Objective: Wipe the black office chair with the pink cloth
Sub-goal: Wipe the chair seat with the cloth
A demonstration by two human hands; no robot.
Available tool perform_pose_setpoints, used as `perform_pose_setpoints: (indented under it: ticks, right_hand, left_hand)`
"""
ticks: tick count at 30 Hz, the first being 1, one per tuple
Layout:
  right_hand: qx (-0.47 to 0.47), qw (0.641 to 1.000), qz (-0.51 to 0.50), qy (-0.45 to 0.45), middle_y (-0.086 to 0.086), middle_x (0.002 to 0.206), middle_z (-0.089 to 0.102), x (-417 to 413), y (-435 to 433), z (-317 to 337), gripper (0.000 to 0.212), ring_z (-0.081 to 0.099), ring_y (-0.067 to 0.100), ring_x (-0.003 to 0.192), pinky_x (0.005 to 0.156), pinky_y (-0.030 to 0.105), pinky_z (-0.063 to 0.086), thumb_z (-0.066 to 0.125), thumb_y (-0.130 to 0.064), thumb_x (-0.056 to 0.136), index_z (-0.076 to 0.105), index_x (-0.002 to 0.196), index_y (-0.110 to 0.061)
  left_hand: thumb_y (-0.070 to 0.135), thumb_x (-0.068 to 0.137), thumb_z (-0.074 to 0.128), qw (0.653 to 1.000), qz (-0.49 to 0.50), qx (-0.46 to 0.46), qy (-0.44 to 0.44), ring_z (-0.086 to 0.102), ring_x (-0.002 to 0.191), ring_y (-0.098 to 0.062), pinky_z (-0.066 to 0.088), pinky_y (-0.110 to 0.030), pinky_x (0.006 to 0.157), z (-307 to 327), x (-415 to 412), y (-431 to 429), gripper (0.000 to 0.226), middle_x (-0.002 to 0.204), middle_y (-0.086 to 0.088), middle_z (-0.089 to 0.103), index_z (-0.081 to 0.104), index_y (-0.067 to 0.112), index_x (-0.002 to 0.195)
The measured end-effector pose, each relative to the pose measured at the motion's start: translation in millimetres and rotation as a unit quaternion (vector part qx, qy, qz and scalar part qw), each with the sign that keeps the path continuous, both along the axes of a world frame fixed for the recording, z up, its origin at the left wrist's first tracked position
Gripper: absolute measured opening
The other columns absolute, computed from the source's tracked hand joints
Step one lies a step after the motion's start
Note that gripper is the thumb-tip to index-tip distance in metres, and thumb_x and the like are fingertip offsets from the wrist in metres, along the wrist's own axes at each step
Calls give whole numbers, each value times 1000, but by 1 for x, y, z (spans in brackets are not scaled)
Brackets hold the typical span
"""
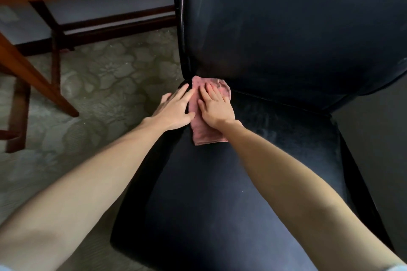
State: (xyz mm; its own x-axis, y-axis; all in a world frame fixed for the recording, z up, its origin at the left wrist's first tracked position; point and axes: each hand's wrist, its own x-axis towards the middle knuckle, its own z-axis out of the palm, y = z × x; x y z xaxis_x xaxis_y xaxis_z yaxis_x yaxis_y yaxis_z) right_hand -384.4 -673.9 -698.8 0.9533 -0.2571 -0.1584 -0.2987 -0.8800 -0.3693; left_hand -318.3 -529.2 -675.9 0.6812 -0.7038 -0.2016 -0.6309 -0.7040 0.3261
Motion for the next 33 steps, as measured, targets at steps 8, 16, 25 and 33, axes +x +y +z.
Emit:
perform_pose_setpoints:
  ticks: [8,16,25,33]
  right_hand:
    - [-77,991,-106,35,4,164,10,-75,-73,0,57,4,19,151,120,39,7,28,-32,103,14,156,-16]
    - [-75,992,-103,13,-1,164,10,-47,-47,-7,54,4,18,151,121,39,2,17,-36,106,11,157,-19]
    - [-105,968,-226,33,0,164,14,-137,-117,-11,54,7,17,151,121,36,2,20,-38,105,16,156,-20]
    - [-93,984,-153,15,-2,164,13,-86,-83,-8,53,7,20,150,121,39,3,22,-34,105,15,156,-20]
  left_hand:
    - [45,95,53,998,-48,25,29,2,153,-18,-1,-39,123,9,-4,-32,79,167,1,-2,10,28,159]
    - [59,87,61,986,-79,131,70,-21,150,-21,-9,-50,120,8,-5,-63,100,164,-1,-23,-6,36,157]
    - [76,79,58,982,-91,150,71,-24,150,-22,-8,-56,120,1,-4,-70,105,164,0,-22,-3,40,157]
    - [66,97,35,994,-19,94,55,-6,152,-27,1,-64,117,2,-14,-79,66,165,-5,3,25,33,153]
